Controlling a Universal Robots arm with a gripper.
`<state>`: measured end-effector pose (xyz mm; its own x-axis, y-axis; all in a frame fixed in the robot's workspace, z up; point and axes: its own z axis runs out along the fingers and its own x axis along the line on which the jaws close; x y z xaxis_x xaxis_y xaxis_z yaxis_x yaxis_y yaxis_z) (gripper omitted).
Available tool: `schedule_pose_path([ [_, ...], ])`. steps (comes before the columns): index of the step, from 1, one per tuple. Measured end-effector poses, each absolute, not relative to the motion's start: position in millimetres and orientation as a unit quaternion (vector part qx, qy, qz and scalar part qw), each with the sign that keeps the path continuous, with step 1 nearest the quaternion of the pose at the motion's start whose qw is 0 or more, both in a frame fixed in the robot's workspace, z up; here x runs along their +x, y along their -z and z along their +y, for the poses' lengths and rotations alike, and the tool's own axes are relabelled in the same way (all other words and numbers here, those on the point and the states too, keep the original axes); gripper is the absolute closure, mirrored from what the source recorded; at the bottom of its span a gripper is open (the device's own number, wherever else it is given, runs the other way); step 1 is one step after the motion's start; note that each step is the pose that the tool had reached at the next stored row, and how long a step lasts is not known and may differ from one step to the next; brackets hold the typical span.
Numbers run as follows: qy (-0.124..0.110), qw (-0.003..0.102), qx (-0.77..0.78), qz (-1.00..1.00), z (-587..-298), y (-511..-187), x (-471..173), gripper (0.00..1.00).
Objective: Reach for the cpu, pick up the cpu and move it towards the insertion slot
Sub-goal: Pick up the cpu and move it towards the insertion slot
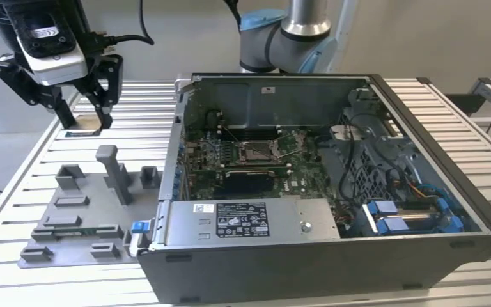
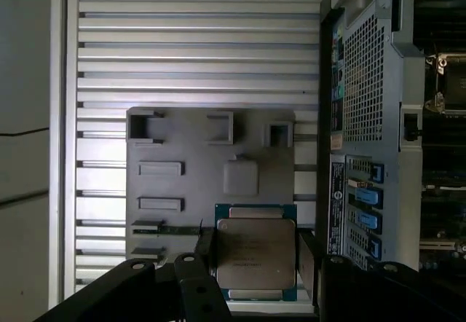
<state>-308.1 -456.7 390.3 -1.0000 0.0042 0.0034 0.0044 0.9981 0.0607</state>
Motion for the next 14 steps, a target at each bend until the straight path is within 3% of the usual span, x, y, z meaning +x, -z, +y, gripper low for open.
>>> schedule_pose_path([
  [14,0.030,0.002,-0.002,-1.000,-457,-390,-290,1.00],
])
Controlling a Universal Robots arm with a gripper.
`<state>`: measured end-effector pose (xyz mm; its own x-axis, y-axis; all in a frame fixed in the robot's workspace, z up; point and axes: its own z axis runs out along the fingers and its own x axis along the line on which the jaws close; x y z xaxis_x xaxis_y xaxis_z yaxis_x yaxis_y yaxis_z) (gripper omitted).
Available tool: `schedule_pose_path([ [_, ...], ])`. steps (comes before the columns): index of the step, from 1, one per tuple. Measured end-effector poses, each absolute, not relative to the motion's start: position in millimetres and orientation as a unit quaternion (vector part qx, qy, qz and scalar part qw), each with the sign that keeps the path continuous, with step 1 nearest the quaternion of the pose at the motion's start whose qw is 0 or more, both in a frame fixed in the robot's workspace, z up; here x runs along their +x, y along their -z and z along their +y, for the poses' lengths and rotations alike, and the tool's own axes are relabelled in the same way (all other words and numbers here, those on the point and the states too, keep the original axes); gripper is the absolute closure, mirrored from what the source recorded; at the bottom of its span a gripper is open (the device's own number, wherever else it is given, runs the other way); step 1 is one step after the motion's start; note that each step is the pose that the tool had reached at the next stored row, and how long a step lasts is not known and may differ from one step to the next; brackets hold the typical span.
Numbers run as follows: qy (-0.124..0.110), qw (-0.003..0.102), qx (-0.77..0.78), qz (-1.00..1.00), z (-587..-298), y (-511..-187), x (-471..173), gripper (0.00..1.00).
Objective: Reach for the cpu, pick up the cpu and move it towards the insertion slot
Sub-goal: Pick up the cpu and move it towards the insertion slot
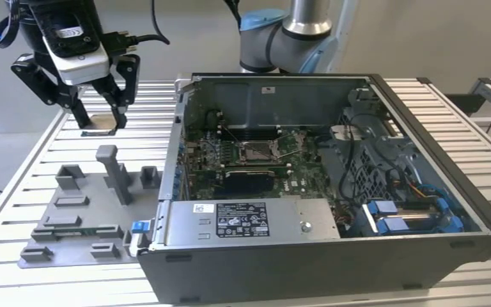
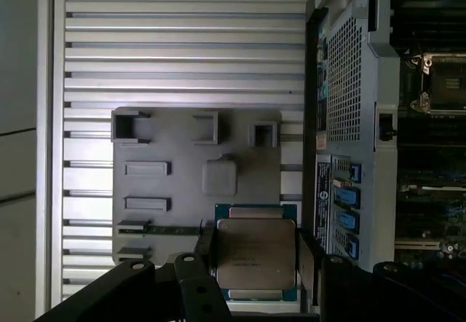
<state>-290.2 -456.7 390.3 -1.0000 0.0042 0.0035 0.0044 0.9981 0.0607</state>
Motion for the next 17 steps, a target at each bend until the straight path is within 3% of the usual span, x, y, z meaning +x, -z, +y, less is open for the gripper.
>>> schedule_pose_path([
  [17,0.030,0.002,-0.002,-1.000,-457,-390,-255,1.00],
])
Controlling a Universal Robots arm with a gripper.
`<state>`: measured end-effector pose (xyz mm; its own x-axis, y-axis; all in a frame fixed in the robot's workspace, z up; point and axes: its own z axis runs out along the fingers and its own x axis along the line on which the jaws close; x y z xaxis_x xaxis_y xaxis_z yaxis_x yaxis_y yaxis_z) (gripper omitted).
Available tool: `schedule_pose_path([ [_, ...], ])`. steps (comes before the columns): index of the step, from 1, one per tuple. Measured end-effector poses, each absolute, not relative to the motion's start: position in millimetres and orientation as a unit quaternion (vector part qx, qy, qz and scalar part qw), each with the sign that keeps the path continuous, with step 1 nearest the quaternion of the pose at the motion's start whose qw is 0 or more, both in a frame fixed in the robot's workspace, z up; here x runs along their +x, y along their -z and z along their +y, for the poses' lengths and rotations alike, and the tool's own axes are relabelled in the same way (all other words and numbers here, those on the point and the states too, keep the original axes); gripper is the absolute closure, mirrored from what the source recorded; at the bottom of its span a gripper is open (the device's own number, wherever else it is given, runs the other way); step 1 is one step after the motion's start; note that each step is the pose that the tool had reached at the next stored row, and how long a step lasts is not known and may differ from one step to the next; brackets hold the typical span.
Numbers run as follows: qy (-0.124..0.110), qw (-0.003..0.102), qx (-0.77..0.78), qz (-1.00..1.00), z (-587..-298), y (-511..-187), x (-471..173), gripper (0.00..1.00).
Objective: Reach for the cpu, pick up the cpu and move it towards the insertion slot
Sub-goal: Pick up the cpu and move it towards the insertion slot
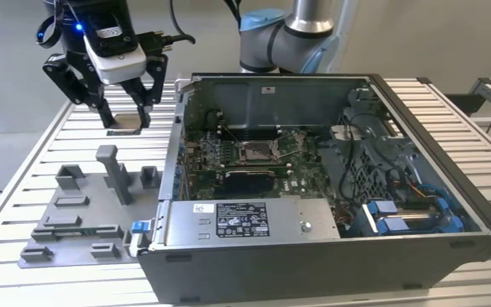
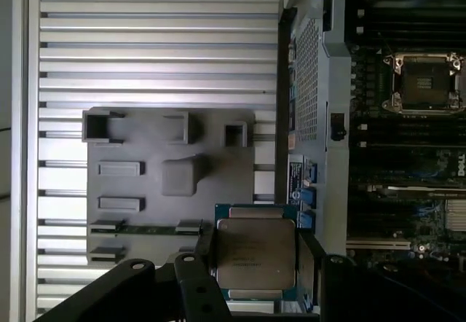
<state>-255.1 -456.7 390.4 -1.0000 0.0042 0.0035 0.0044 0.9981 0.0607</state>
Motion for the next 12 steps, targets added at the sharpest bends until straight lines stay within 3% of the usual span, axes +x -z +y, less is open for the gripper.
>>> schedule_pose_path([
  [12,0.030,0.002,-0.002,-1.000,-457,-390,-227,1.00],
])
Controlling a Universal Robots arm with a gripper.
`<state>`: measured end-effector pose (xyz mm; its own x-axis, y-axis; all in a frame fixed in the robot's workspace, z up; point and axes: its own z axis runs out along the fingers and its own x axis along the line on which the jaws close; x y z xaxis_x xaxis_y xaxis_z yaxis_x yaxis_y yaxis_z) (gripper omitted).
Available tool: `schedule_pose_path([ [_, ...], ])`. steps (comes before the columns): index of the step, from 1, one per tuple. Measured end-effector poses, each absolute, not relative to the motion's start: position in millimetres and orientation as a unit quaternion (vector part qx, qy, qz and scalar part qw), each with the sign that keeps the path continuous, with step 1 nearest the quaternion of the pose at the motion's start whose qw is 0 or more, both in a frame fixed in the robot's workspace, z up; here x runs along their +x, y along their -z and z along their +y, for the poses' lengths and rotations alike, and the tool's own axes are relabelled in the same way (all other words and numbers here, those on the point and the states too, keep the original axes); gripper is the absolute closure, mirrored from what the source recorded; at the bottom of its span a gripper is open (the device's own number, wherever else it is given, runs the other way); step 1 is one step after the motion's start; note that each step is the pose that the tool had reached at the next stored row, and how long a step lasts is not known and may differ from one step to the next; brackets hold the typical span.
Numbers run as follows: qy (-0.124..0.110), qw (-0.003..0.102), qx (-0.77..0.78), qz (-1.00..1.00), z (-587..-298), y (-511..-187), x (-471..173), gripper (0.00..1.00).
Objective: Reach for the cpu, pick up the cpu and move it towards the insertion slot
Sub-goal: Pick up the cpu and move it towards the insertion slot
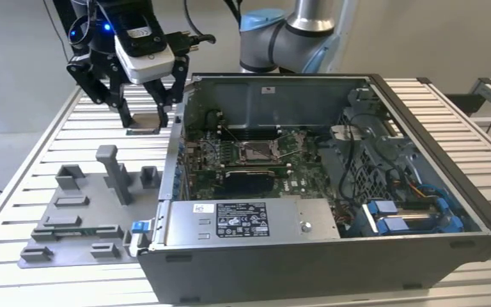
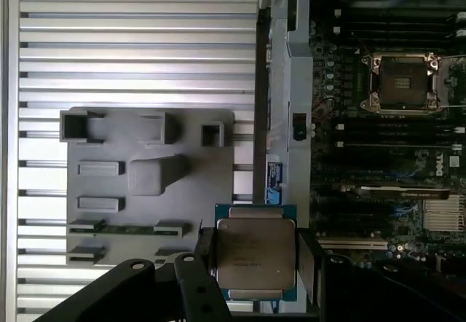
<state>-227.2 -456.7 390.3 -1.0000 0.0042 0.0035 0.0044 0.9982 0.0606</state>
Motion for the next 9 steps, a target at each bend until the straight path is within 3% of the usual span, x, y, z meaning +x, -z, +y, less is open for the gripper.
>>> schedule_pose_path([
  [9,0.030,0.002,-0.002,-1.000,-457,-390,-214,1.00],
])
